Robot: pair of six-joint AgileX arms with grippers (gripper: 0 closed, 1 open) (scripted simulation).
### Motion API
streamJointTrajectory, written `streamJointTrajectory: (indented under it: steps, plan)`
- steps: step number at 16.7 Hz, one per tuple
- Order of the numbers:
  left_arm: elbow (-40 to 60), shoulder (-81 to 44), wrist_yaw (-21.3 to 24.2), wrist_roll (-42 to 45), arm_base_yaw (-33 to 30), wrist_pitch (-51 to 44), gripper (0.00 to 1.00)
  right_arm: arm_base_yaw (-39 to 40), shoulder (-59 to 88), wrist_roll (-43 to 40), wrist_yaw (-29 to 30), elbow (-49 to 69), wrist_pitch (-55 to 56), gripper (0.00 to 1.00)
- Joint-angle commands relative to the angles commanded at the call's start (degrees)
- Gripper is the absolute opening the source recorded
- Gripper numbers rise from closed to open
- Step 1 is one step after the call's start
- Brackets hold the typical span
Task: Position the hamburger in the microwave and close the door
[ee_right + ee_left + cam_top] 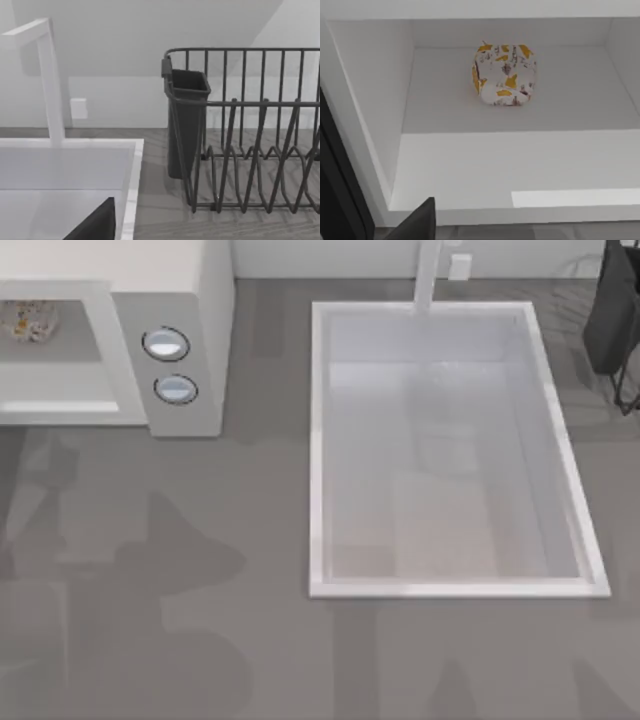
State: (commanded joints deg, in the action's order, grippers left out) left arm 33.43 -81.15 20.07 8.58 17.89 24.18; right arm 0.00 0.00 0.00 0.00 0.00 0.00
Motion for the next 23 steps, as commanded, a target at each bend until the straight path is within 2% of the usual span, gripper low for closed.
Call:
streamJointTrajectory:
  steps: [6, 18, 23]
  plan:
    - [-5.60, 12.36, -3.38, -1.31, -3.31, -2.05, 1.00, 0.00, 0.00, 0.00, 0.00, 0.00, 0.00, 1.00]
    - [-27.21, 65.18, -16.35, -6.82, -14.92, -17.17, 1.00, 0.00, 0.00, 0.00, 0.00, 0.00, 0.00, 1.00]
    - [-32.62, 79.11, -19.58, -8.34, -17.53, -23.17, 1.00, 0.00, 0.00, 0.00, 0.00, 0.00, 0.00, 1.00]
